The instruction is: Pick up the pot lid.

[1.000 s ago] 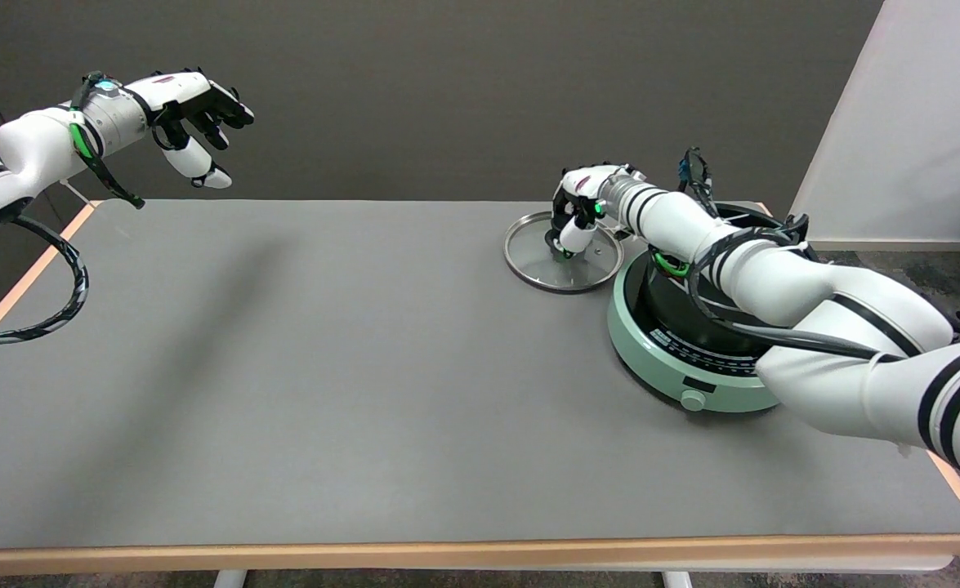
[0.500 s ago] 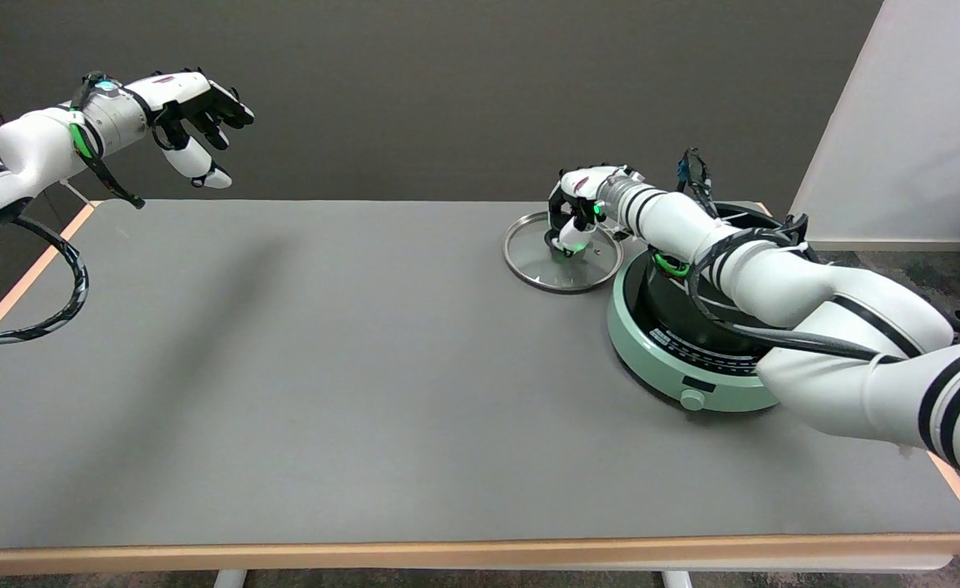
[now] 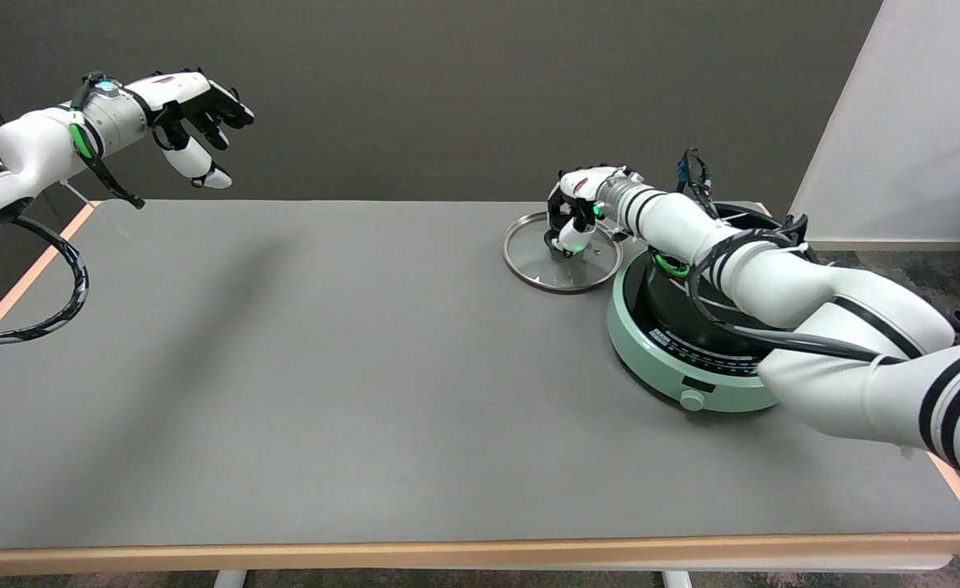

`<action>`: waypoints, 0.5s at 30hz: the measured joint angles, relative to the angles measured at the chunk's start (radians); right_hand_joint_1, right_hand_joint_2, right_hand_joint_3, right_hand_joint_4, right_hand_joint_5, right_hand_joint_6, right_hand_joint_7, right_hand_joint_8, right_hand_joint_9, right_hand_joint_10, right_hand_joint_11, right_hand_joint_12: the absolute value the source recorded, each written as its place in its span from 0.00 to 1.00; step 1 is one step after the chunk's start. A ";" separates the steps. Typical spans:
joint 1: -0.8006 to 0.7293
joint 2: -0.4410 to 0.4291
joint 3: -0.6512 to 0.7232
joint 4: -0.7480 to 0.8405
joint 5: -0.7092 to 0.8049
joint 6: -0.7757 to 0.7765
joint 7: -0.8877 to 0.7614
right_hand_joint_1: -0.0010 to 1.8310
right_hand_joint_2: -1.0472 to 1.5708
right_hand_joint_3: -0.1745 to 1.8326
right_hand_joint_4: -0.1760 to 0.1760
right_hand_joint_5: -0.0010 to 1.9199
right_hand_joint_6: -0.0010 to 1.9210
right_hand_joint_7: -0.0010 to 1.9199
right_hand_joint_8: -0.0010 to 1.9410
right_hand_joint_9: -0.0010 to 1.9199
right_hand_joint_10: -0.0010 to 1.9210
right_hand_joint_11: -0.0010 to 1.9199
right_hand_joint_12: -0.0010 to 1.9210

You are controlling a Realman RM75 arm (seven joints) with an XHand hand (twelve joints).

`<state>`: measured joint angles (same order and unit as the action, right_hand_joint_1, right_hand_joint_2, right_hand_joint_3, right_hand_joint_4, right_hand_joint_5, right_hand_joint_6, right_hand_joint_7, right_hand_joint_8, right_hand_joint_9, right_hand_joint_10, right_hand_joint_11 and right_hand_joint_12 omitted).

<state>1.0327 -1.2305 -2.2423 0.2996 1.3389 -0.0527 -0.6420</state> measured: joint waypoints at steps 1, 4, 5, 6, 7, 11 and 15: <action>0.000 0.000 0.000 0.001 0.000 0.000 0.000 0.73 0.79 0.26 1.00 0.36 0.57 0.43 0.68 0.43 0.57 0.29 0.86; -0.001 0.000 0.000 0.002 0.000 -0.003 0.000 0.65 0.83 0.18 0.41 0.36 0.74 0.48 0.60 0.45 0.58 0.28 0.88; -0.001 0.000 0.000 0.002 0.000 -0.003 0.000 0.65 0.82 0.19 0.41 0.37 0.73 0.49 0.59 0.45 0.59 0.28 0.89; -0.001 0.000 0.000 0.003 0.001 -0.003 0.000 0.65 0.83 0.18 0.41 0.37 0.72 0.49 0.59 0.45 0.58 0.27 0.88; -0.002 0.000 0.000 0.003 0.001 -0.004 0.000 0.65 0.82 0.18 0.41 0.38 0.72 0.49 0.59 0.45 0.59 0.27 0.89; -0.003 0.002 0.001 0.006 0.001 -0.004 0.000 0.66 0.82 0.19 0.37 0.38 0.70 0.50 0.59 0.46 0.60 0.28 0.89; -0.003 0.003 0.001 0.009 0.001 -0.005 0.000 0.66 0.80 0.24 0.28 0.37 0.71 0.49 0.63 0.43 0.69 0.27 0.91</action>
<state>1.0293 -1.2278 -2.2411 0.3083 1.3395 -0.0581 -0.6419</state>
